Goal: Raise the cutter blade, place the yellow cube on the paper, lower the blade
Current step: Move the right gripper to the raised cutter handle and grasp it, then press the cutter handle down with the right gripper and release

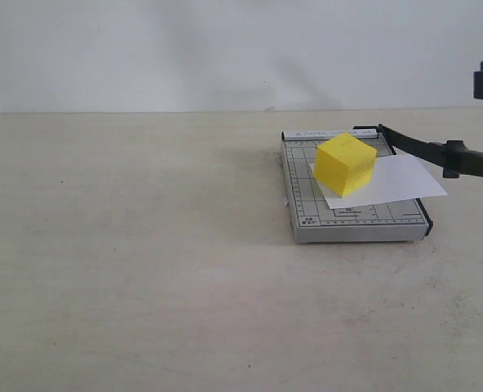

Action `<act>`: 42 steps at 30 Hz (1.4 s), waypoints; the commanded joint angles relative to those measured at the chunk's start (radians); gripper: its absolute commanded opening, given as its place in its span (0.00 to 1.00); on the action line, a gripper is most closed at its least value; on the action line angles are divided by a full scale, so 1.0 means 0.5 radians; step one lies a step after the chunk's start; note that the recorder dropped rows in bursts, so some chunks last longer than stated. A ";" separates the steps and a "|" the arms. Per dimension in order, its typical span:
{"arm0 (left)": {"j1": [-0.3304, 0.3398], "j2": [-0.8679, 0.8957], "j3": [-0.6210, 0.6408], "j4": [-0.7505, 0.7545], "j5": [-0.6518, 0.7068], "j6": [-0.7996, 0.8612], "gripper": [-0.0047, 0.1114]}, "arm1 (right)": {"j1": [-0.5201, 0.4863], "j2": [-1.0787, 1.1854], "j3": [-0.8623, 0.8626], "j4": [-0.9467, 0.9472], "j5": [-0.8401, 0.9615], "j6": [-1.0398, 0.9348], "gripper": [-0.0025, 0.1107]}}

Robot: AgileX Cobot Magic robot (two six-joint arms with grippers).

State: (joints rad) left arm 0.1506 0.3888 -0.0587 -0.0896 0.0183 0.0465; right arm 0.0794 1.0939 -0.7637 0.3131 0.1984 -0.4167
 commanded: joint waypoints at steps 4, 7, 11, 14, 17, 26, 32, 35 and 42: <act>-0.001 -0.746 -0.045 -0.017 0.147 -0.015 0.08 | -0.002 0.239 -0.133 -0.024 0.113 0.209 0.52; -0.001 -0.778 -0.045 -0.012 0.332 -0.011 0.08 | -0.002 0.398 -0.133 -0.082 0.169 0.208 0.52; -0.001 -0.747 -0.032 0.099 0.483 0.031 0.08 | -0.002 0.523 -0.133 -0.122 0.184 0.240 0.52; -0.001 -0.681 -0.023 0.103 0.501 0.031 0.08 | -0.002 0.571 -0.133 -0.122 0.226 0.248 0.52; -0.001 -0.651 -0.023 0.103 0.501 0.031 0.08 | -0.002 0.606 -0.133 -0.122 0.298 0.248 0.52; -0.001 -0.651 -0.023 0.103 0.472 0.031 0.08 | -0.002 0.675 -0.124 -0.122 0.504 0.258 0.02; -0.001 -0.651 -0.023 0.103 0.472 0.031 0.08 | -0.002 0.688 -0.037 -0.109 0.413 0.284 0.02; -0.001 -0.651 -0.023 0.103 0.472 0.031 0.08 | -0.002 0.740 0.072 -0.101 0.346 0.365 0.02; -0.001 -0.651 -0.023 0.103 0.472 0.031 0.08 | 0.001 0.990 0.285 -0.060 0.283 0.358 0.02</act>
State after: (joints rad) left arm 0.1506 0.0595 -0.0730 -0.0412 0.2621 0.0559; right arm 0.0697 1.5310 -0.6659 0.2749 0.2350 -0.2264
